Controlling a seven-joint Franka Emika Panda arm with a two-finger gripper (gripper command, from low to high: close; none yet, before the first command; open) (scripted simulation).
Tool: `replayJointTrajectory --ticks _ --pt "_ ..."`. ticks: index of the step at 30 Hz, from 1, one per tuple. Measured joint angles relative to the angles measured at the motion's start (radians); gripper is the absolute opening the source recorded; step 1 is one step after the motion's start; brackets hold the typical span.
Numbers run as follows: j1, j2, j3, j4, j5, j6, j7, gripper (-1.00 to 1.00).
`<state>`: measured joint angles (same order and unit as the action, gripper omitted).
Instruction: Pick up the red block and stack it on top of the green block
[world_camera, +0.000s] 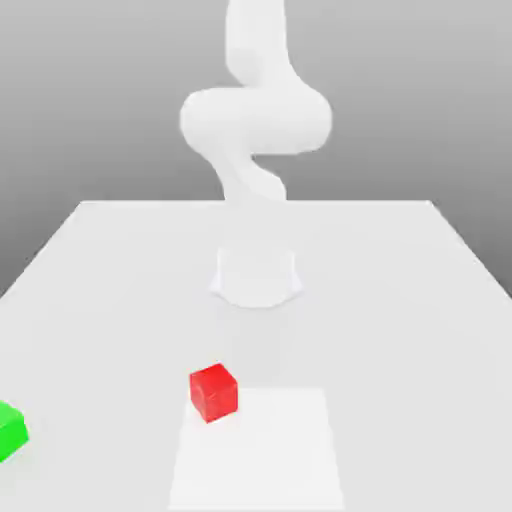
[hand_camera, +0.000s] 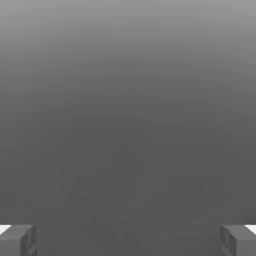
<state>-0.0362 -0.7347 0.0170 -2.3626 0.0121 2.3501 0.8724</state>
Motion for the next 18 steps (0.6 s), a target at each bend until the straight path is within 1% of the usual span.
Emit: replayJointTrajectory --ticks 13,16,18 --pt "-0.191 0.422 0.097 -0.385 0.032 0.314 0.499 0.00" --pt "-0.233 0.544 0.113 -0.485 0.030 0.400 0.643 0.00" --pt "-0.249 0.662 0.108 -0.522 0.009 0.488 0.726 0.00"
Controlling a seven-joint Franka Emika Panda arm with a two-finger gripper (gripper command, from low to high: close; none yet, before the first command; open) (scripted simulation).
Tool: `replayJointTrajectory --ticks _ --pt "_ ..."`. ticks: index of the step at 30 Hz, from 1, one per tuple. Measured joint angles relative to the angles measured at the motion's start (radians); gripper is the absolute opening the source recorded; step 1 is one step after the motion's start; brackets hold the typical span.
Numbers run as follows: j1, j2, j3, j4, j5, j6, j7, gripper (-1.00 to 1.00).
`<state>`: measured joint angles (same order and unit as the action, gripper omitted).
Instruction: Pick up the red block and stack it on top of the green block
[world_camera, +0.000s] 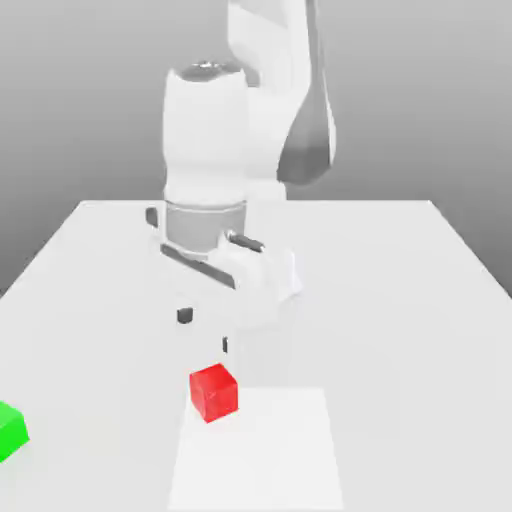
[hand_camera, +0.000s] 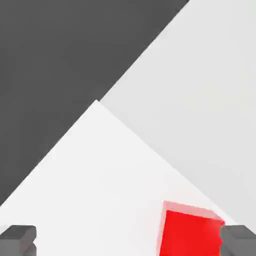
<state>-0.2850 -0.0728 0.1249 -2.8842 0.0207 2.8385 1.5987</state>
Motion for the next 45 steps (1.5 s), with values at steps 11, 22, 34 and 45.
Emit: replayJointTrajectory --ticks 11,22,34,45 --pt "0.050 0.262 -0.084 0.017 -0.105 0.220 0.102 -1.00" --pt "0.038 0.014 -0.063 -0.006 -0.009 -0.005 0.049 -1.00" --pt "-0.194 0.206 -0.217 0.402 0.015 -0.222 0.485 -1.00" --pt "-0.269 0.423 -0.269 0.558 0.089 -0.165 0.597 1.00"
